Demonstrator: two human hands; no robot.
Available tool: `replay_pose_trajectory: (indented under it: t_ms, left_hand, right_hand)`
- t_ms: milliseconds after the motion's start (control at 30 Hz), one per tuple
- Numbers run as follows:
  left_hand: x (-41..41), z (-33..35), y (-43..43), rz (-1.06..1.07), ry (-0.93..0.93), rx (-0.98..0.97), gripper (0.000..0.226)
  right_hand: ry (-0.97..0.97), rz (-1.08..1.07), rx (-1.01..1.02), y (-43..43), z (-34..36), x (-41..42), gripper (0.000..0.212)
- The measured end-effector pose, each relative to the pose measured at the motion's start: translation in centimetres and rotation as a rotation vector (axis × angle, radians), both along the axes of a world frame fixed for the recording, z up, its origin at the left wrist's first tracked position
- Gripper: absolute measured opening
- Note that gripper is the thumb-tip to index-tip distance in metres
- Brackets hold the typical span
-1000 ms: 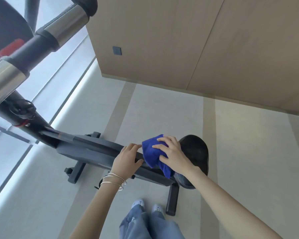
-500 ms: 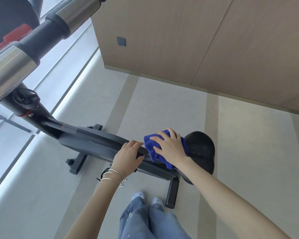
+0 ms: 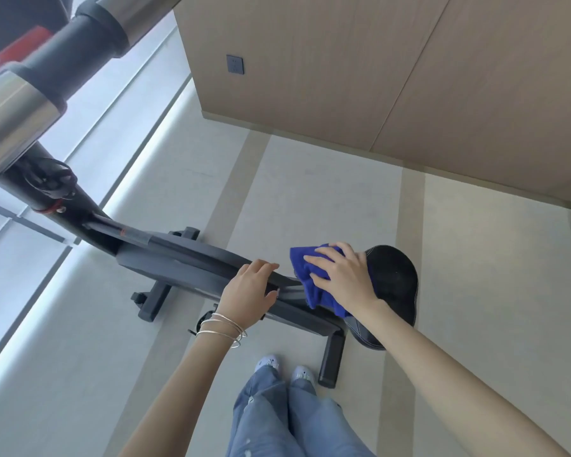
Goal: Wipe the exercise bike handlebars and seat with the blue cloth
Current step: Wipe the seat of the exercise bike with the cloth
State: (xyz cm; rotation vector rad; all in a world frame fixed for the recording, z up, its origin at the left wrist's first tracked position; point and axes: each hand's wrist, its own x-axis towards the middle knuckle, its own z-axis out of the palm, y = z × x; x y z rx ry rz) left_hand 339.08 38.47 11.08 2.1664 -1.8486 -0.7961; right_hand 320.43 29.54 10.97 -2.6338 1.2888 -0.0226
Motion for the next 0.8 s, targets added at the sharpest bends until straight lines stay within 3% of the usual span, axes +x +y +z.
replay_pose_trajectory:
  t_ms: [100,200,433,667,800]
  left_hand:
    - [-0.4,-0.1,-0.5,-0.015,0.003,0.007,0.049]
    - [-1.0,-0.2,-1.2,-0.032,0.009,-0.007,0.05]
    - [-3.0,-0.5,-2.8,-0.106,0.019,-0.051,0.048]
    - [-4.5,-0.9,-4.2,-0.157,0.004,-0.067,0.052]
    - [-4.5,-0.9,-5.1,-0.184,-0.007,-0.061,0.053]
  right_hand:
    - [0.032,0.049,0.054,-1.0,-0.5,0.5,0.031]
    - [-0.032,0.098,-0.036,0.0,0.2,-2.9,0.032]
    - [-0.082,-0.112,-0.257,4.2,-0.5,-11.8,0.026]
    - [-0.005,-0.172,-0.271,0.6,-0.7,-5.6,0.026]
    - [-0.022,-0.186,-0.229,-1.3,-0.7,-6.6,0.021]
